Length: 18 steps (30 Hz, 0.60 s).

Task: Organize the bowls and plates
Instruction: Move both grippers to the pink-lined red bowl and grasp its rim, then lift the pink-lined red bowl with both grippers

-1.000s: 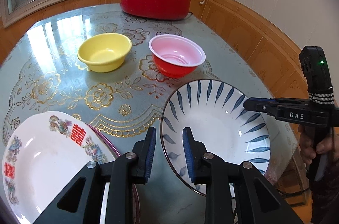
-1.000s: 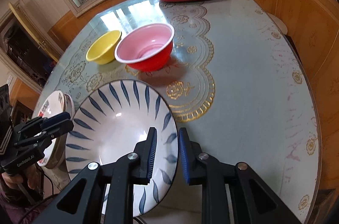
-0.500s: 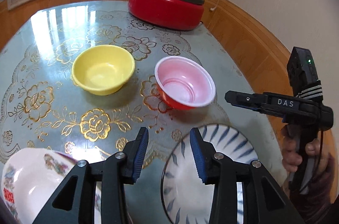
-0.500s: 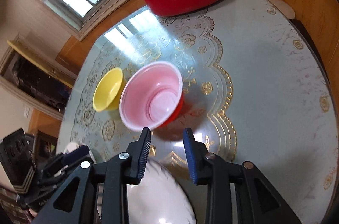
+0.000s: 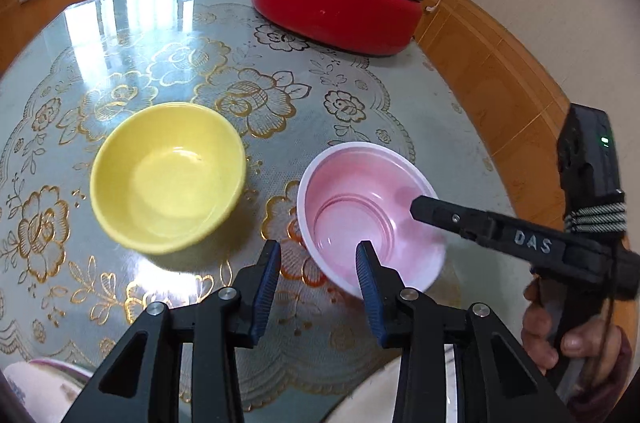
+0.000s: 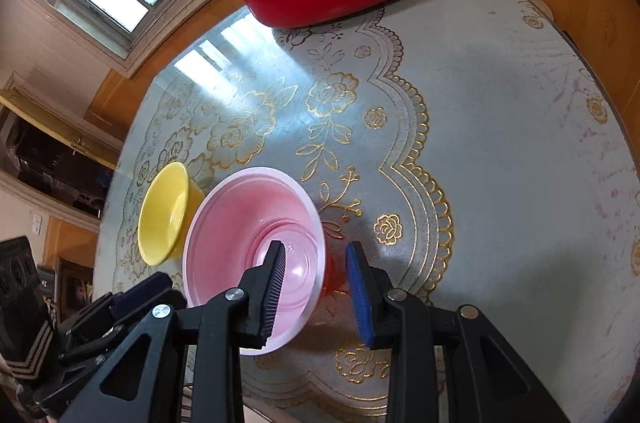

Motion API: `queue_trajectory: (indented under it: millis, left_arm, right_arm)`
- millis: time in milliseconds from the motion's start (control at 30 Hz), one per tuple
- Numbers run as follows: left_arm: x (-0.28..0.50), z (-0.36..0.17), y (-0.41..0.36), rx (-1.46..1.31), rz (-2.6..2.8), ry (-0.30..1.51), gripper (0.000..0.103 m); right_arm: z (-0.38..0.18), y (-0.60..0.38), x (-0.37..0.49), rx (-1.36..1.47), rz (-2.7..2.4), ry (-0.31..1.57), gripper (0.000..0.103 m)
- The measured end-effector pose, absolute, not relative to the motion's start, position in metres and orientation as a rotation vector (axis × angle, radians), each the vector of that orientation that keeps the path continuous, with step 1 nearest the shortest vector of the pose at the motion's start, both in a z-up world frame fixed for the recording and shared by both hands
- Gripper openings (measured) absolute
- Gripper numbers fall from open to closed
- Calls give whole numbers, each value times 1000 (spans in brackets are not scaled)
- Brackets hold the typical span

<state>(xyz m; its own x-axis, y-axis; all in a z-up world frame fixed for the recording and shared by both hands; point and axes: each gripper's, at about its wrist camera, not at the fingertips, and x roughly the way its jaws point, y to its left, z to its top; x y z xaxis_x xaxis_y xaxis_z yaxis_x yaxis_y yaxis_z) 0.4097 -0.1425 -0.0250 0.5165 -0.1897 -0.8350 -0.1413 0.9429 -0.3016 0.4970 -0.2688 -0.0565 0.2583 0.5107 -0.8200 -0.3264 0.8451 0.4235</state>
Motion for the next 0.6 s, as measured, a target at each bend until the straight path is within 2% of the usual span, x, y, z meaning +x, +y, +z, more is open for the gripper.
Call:
queue_trajectory:
  millis: [133,200,267,333,600]
  left_arm:
    - [423,-38,-142,-368,-15,1068,35]
    - [427,-41,-143,-363,-22,1072,26]
    - [428,-43,-145,-352,-30,1070,17]
    - [428,-45,-146,-347,-35,1067,14]
    - [412,-32,-142,-344,-43,1011,11]
  right_arm:
    - [-58,-268,498,134,555,1165,17]
    - [-58,-266,496,106,554,1160,10]
    - [-58,-263,494,81,560,1149,10]
    - [-58,-260,493,65,554,1139,8]
    - [-42,-256,481,26,575,1091,6]
